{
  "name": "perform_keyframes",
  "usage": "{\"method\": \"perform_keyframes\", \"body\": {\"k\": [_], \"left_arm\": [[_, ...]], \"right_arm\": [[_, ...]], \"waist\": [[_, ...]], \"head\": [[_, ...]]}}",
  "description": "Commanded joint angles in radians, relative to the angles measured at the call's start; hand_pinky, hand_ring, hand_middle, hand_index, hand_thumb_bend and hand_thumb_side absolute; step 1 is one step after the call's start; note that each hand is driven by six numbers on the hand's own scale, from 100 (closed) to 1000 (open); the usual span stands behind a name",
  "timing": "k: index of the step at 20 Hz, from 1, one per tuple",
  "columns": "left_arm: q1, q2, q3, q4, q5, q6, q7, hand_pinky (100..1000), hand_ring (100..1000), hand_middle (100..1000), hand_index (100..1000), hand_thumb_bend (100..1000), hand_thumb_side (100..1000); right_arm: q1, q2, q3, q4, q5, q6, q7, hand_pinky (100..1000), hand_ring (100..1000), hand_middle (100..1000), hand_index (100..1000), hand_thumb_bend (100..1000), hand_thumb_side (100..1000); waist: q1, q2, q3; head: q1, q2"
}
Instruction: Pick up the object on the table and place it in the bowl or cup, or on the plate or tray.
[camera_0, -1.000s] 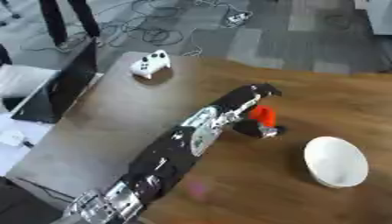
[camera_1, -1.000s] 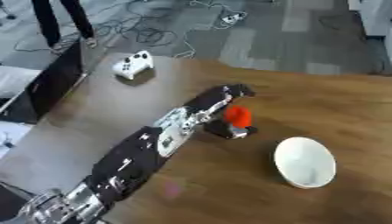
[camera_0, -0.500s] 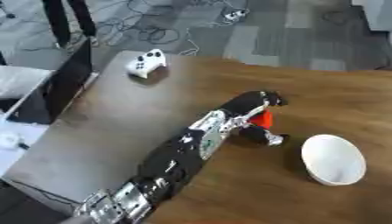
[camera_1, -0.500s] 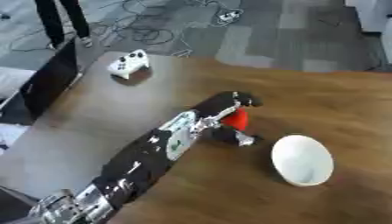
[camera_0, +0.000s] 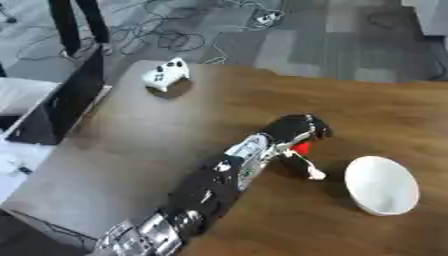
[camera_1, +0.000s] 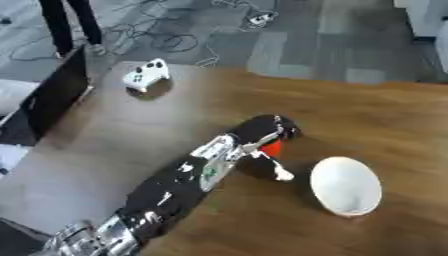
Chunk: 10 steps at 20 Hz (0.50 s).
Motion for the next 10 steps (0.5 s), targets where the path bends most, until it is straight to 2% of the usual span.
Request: {"method": "perform_keyframes", "body": {"k": [1,2,3,4,5,6,7,10], "left_arm": [[-0.014,-0.002,-0.002,0.013,-0.048,0.020,-0.002,233,458,495,708,550,284],[-0.015,-0.004,-0.003,0.014,-0.061,0.026,-0.001,239,465,498,712,561,304],[-0.017,-0.004,-0.005,0.016,-0.076,0.034,-0.001,151,379,452,662,502,135],[-0.019,-0.006,-0.007,0.016,-0.095,0.045,-0.001,151,379,452,662,502,135],[-0.021,-0.007,-0.008,0.015,-0.113,0.055,0.000,100,317,395,601,478,100],[-0.023,-0.008,-0.010,0.013,-0.129,0.063,0.002,102,327,405,616,482,100],[-0.025,-0.008,-0.011,0.011,-0.142,0.069,0.004,100,288,358,545,479,100],[-0.028,-0.008,-0.011,0.000,-0.166,0.082,0.014,100,272,338,496,468,100]], "right_arm": [[-0.014,-0.001,0.000,-0.026,0.005,-0.001,0.005,427,587,679,902,226,741],[-0.015,-0.001,0.000,-0.026,0.005,-0.001,0.005,427,587,679,902,227,741],[-0.015,-0.002,0.000,-0.026,0.005,-0.001,0.005,427,588,679,902,226,741],[-0.016,-0.002,0.000,-0.026,0.005,-0.001,0.005,427,588,679,902,226,741],[-0.017,-0.002,0.001,-0.027,0.004,-0.001,0.006,427,588,679,903,226,741],[-0.018,-0.002,0.001,-0.027,0.003,-0.001,0.006,427,588,679,903,226,741],[-0.018,-0.002,0.001,-0.027,0.003,-0.001,0.007,427,588,679,902,226,742],[-0.017,-0.002,0.001,-0.027,0.004,-0.001,0.007,426,588,678,902,225,742]], "waist": [[-0.003,-0.007,-0.004],[-0.003,-0.006,-0.004],[-0.004,-0.006,-0.005],[-0.004,-0.005,-0.006],[-0.004,-0.005,-0.007],[-0.004,-0.005,-0.007],[-0.004,-0.005,-0.007],[-0.004,-0.005,-0.006]], "head": [[0.017,-0.021],[0.018,-0.022],[0.021,-0.023],[0.023,-0.023],[0.023,-0.024],[0.023,-0.025],[0.022,-0.025],[0.019,-0.028]]}}
